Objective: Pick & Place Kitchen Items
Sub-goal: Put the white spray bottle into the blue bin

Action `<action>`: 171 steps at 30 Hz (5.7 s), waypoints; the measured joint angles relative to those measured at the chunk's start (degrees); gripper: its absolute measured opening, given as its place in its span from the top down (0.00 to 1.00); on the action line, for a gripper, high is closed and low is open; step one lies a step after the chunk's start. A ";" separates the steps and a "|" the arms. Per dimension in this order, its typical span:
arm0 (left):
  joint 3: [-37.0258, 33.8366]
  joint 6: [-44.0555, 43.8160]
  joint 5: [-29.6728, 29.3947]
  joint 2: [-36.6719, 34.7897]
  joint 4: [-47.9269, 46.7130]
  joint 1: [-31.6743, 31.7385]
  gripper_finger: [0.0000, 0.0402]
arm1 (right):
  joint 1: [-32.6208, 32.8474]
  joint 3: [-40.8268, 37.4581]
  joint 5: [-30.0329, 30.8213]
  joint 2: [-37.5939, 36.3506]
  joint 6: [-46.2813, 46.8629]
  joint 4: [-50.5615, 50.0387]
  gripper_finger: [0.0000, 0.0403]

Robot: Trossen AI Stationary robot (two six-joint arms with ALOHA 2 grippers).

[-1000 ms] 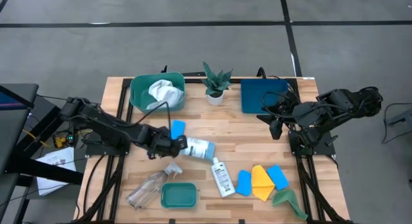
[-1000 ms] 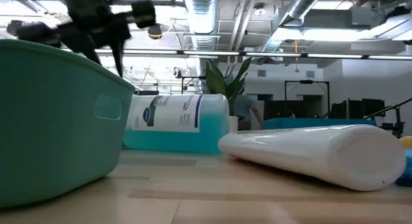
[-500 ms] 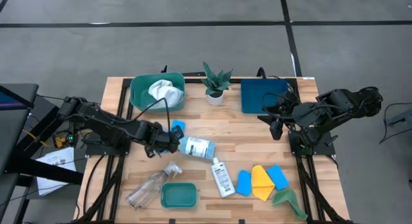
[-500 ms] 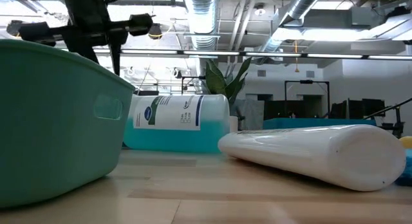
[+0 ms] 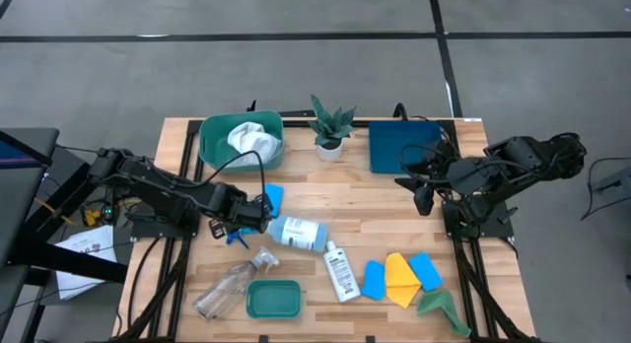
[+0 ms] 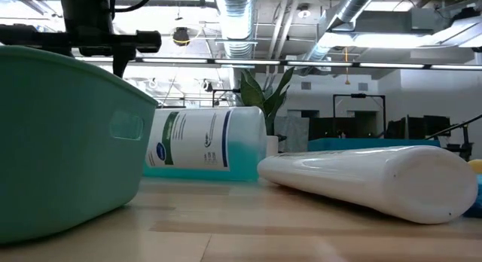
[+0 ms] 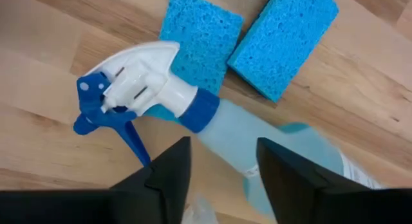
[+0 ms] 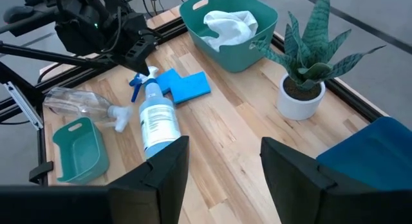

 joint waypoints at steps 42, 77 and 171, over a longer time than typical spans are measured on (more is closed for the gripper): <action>-13.20 53.28 5.28 -13.48 34.55 3.80 0.45 | -1.55 0.00 0.25 -0.10 -2.27 0.07 0.54; -13.16 128.18 11.19 -0.90 22.94 5.86 0.44 | -3.12 0.00 -0.13 2.82 -0.58 0.22 0.54; -51.15 63.42 22.30 -43.22 55.86 7.37 0.91 | -3.55 -0.02 -2.99 3.58 -1.04 0.46 0.54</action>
